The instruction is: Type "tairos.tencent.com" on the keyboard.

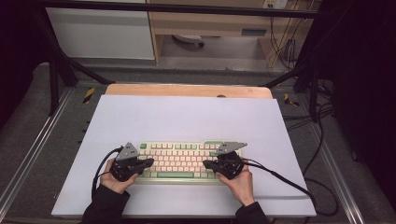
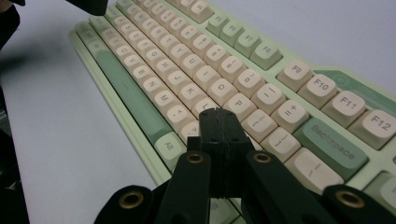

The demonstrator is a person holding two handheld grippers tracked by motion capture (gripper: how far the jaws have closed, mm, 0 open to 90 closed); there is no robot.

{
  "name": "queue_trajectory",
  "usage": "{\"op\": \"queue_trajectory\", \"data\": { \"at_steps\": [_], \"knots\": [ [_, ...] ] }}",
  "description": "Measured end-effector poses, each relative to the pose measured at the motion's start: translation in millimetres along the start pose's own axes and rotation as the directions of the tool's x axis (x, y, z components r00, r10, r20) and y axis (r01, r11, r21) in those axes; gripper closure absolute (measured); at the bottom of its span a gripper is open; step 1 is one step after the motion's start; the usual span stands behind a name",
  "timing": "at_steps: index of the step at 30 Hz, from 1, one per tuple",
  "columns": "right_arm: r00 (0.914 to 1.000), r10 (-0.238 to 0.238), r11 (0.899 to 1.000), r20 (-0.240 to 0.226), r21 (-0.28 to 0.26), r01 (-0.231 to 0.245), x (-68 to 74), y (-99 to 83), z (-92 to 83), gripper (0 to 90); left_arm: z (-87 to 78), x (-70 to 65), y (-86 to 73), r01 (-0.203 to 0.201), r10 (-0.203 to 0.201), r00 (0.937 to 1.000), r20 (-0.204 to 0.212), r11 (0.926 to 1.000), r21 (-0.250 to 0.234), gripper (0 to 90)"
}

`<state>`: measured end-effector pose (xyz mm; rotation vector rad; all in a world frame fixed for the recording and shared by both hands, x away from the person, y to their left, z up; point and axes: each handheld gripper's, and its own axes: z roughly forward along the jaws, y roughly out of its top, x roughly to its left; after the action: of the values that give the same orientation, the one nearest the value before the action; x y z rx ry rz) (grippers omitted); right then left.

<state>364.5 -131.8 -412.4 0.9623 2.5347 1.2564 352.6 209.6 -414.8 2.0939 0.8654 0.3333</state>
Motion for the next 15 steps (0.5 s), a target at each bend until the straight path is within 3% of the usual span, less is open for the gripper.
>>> {"op": "queue_trajectory", "data": {
  "at_steps": [15],
  "knots": [
    [1.0, 0.005, 1.0, 0.0, -0.01, -0.005, -1.1, -2.8, -3.1, 90.0, 18.4, -15.3, 6.4, -0.029, 0.029, 0.9992, 0.029, 0.9994, 0.019, 89.7]
  ]
}}
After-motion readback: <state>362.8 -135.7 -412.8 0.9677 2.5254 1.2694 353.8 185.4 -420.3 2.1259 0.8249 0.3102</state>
